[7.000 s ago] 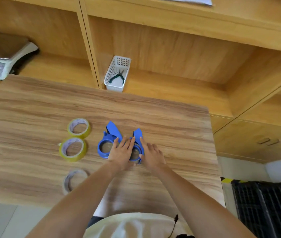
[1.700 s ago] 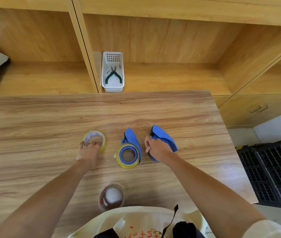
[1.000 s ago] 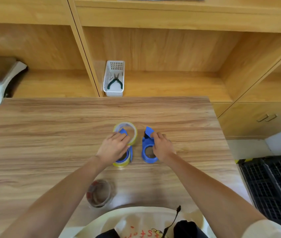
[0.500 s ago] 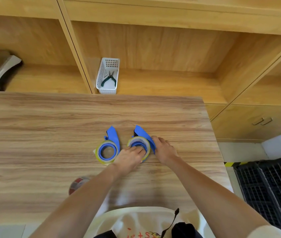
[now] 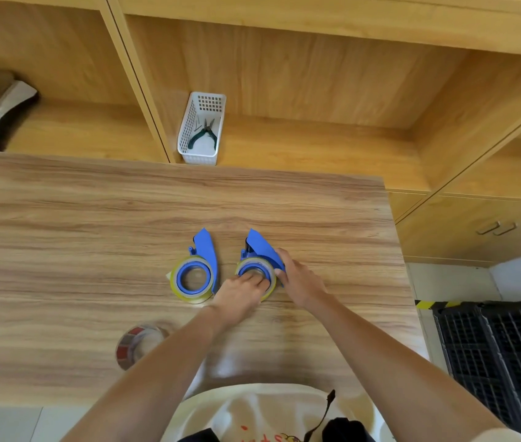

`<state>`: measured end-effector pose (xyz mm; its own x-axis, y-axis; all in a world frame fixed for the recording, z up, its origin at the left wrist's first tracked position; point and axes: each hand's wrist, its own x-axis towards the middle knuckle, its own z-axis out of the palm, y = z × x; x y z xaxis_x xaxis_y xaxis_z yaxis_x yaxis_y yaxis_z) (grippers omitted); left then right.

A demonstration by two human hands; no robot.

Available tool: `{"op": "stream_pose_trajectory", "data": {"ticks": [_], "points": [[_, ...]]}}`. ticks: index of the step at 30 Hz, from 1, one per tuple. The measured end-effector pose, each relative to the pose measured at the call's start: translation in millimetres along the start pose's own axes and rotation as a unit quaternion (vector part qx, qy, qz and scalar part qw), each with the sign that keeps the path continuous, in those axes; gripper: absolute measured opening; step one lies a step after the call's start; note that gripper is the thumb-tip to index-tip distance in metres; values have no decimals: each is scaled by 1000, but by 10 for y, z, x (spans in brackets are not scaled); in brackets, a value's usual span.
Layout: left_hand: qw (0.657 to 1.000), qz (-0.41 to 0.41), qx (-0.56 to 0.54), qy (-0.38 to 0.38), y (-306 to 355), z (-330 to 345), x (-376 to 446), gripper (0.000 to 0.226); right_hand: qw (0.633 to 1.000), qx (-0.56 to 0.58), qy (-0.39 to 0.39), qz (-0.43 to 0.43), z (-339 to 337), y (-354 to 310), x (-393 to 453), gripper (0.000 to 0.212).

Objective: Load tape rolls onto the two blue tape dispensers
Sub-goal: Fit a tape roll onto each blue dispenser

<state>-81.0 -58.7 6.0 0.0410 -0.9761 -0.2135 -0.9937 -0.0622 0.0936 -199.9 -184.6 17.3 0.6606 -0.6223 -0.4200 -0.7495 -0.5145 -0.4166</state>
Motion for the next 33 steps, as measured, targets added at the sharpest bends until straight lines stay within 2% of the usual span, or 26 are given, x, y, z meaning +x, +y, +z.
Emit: {"op": "stream_pose_trajectory", "data": {"ticks": [3,8,14,19,22,24,25,27,29,33], "points": [[1000,-13,-14,0,31,-28,16,39,1000,18,0,1,21,-13,1,54],[999,-31,22,1,-26,100,24,59,999,46,0,8,15,-62,17,57],[998,-27,33,-41,31,113,52,46,998,54,9,13,-5,-180,25,52],[998,-30,2,-49,-8,120,72,48,998,-23,13,49,-29,-270,11,48],[998,-3,-59,24,-116,110,4,45,995,-37,85,31,-35,-334,5,47],[988,17,-68,138,-247,139,-55,28,986,-4,162,-29,-5,-413,27,47],[978,9,-71,196,-340,144,-103,21,983,5,176,-61,21,-489,58,49],[961,-41,-85,262,-563,133,-237,18,983,4,151,-105,106,-659,136,52],[952,-114,-103,264,-823,112,-417,24,987,2,105,-123,245,-854,205,55],[931,-239,-189,199,-1271,84,-775,43,996,0,17,-88,526,-1188,274,66]]}}
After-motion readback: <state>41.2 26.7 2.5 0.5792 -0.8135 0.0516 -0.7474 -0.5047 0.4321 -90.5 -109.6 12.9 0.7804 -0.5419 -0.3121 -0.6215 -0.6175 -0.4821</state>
